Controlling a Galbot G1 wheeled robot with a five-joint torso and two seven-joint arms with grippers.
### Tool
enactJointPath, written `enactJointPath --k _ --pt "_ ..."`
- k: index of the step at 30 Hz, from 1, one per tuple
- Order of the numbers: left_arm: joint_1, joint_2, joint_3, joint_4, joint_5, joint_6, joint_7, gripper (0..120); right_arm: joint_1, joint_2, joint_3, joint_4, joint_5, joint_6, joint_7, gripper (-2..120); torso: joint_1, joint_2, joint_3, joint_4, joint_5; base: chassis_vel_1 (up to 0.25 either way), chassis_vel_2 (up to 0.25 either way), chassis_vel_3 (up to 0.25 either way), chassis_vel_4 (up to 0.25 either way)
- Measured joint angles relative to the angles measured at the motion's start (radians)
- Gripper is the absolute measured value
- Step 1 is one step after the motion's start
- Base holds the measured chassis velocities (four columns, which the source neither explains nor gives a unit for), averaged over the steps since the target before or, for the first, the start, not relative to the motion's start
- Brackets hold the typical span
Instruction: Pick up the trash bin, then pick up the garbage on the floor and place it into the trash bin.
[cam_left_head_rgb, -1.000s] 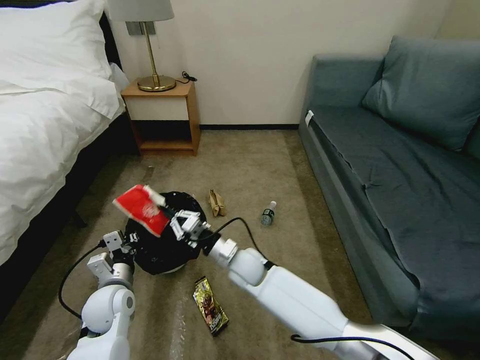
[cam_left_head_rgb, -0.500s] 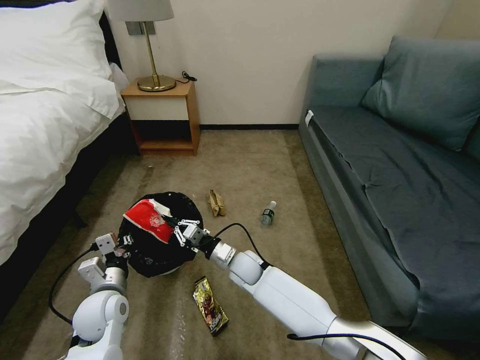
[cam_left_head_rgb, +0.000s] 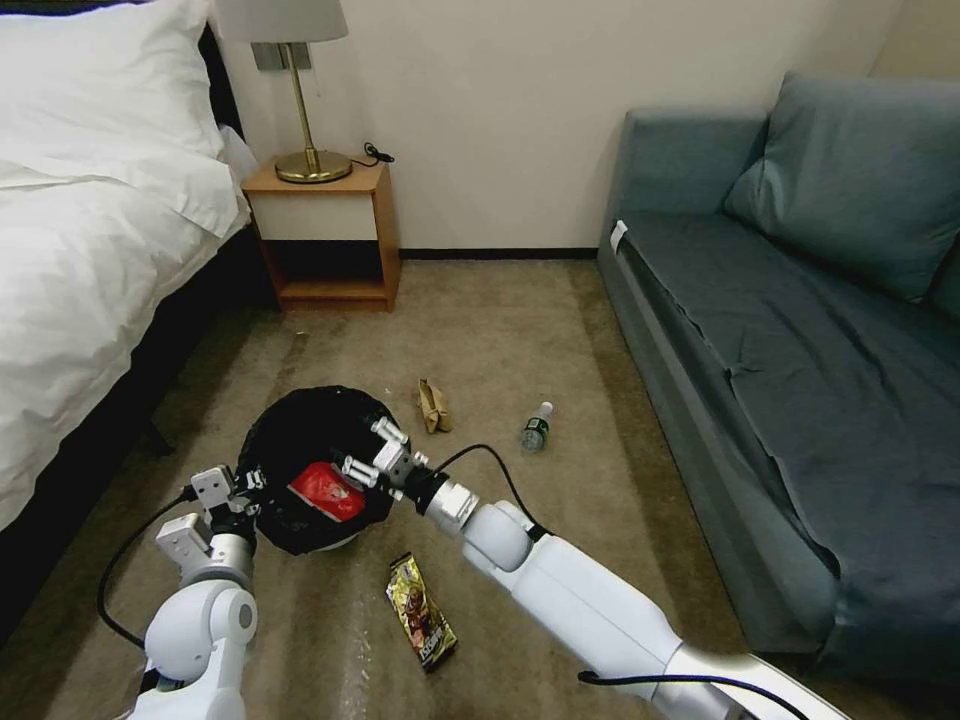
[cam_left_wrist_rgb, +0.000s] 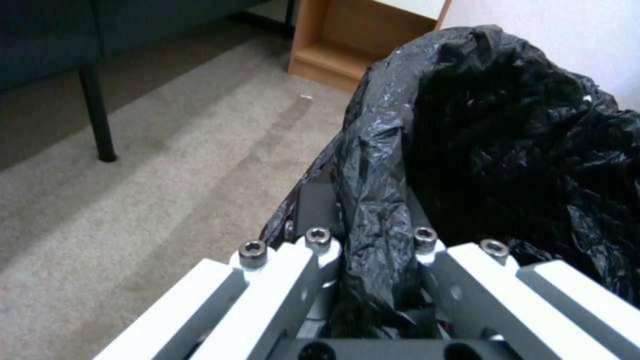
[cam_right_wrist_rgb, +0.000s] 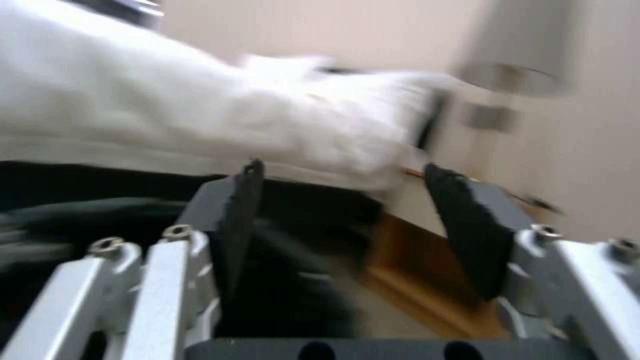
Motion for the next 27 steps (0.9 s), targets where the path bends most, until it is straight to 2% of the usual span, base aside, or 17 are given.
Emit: enactJointPath --k 1,2,3,5,6,8,10,11,13,18,19,20,22,27 --pt "0.000 0.000 0.000 0.000 0.000 0.000 0.000 4 0.000 0.000 0.000 0.000 0.000 0.000 0.000 71 0.000 0.000 0.000 0.0000 0.0000 0.000 0.000 0.000 0.000" --pt "-0.001 0.001 -0.004 0.002 -0.002 -0.001 0.002 4 -0.001 -0.012 0.018 0.009 0.006 -0.037 0.043 75 0.000 0.000 0.000 -0.0001 0.0000 0.000 0.000 0.000 0.000" --pt "-0.002 0.003 -0.011 0.005 -0.010 -0.003 0.003 4 -0.007 -0.031 0.042 0.013 0.002 -0.102 0.122 83 0.000 0.000 0.000 0.0000 0.0000 0.000 0.000 0.000 0.000" --pt "-0.003 0.004 -0.014 0.007 -0.013 -0.004 0.004 4 -0.013 -0.042 0.049 0.012 0.001 -0.131 0.156 85 0.000 0.000 0.000 -0.0002 0.0000 0.000 0.000 0.000 0.000" --pt "-0.006 0.006 -0.019 0.012 -0.017 -0.006 0.005 4 -0.026 -0.058 0.058 -0.002 0.023 -0.170 0.196 92 0.000 0.000 0.000 -0.0003 0.0000 0.000 0.000 0.000 0.000" --pt "-0.009 0.008 -0.020 0.014 -0.019 -0.007 0.006 4 -0.036 -0.064 0.061 -0.016 0.052 -0.183 0.196 96 0.000 0.000 0.000 -0.0003 0.0000 0.000 0.000 0.000 0.000" --pt "-0.021 0.010 -0.021 0.016 -0.021 -0.008 0.006 4 -0.059 -0.072 0.051 -0.085 0.177 -0.193 0.122 99 0.000 0.000 0.000 -0.0003 0.0001 0.000 0.000 0.000 0.000" --pt "-0.021 0.010 -0.021 0.016 -0.021 -0.008 0.006 4 -0.059 -0.072 0.051 -0.085 0.177 -0.193 0.122 99 0.000 0.000 0.000 -0.0003 0.0001 0.000 0.000 0.000 0.000" --pt "-0.027 0.009 -0.020 0.012 -0.022 -0.008 0.006 4 -0.062 -0.072 0.017 -0.144 0.222 -0.178 0.057 100 0.000 0.000 0.000 -0.0002 0.0001 0.000 0.000 0.000 0.000" --pt "-0.029 0.007 -0.018 0.005 -0.022 -0.007 0.005 4 -0.047 -0.065 -0.054 -0.245 0.241 -0.137 -0.021 100 0.000 0.000 0.000 -0.0001 0.0001 0.000 0.000 0.000 0.000" --pt "-0.028 0.006 -0.018 -0.001 -0.021 -0.006 0.004 4 -0.035 -0.062 -0.094 -0.284 0.279 -0.122 -0.082 100 0.000 0.000 0.000 0.0000 -0.0001 0.000 0.000 0.000 0.000" --pt "-0.028 0.006 -0.018 -0.001 -0.021 -0.006 0.004 4 -0.035 -0.062 -0.094 -0.284 0.279 -0.122 -0.082 100 0.000 0.000 0.000 0.0000 -0.0001 0.000 0.000 0.000 0.000" --pt "-0.027 0.007 -0.021 -0.006 -0.021 -0.006 0.004 4 -0.014 -0.053 -0.147 -0.350 0.310 -0.081 -0.213 100 0.000 0.000 0.000 0.0000 0.0000 0.000 0.000 0.000 0.000" --pt "-0.026 0.007 -0.024 -0.009 -0.021 -0.005 0.003 4 -0.005 -0.050 -0.178 -0.387 0.305 -0.057 -0.281 100 0.000 0.000 0.000 0.0001 -0.0001 0.000 0.000 0.000 0.000"
